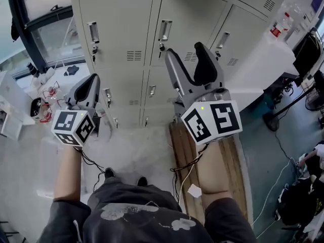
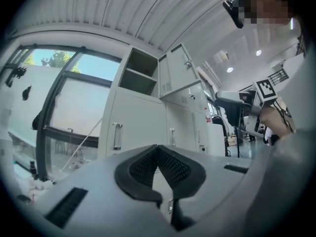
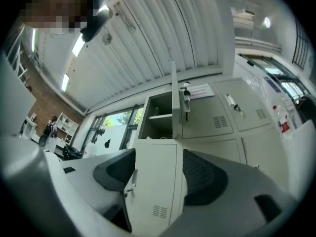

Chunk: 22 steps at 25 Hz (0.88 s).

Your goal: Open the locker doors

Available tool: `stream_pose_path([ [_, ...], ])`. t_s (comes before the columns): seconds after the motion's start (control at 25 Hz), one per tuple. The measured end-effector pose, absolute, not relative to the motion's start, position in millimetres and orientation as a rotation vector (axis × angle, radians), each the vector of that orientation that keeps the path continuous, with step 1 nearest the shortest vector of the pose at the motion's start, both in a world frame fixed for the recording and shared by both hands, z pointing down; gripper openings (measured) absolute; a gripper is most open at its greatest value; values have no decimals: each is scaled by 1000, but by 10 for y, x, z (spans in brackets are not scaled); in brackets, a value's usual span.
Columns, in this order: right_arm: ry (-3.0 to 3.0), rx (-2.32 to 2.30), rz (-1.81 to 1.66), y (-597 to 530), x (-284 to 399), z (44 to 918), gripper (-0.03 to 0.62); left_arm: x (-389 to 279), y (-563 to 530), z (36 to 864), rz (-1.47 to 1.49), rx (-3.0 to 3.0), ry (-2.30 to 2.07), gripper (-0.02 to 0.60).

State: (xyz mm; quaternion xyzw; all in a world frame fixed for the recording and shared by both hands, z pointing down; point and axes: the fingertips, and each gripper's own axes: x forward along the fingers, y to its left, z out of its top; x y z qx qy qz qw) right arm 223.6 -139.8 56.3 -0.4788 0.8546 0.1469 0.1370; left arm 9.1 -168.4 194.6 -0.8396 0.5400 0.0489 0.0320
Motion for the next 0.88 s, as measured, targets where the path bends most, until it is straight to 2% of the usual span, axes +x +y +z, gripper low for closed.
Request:
stream_pose_path([
  [0.44,2693,-1222,189,-1616,1207,1623,295,-725,-1174,2676,69,-2481,1964,9],
  [0.88,2730,-1324,137,-2121,566,1940,295,-1293,-1660,3019,1,-2581,1938,9],
])
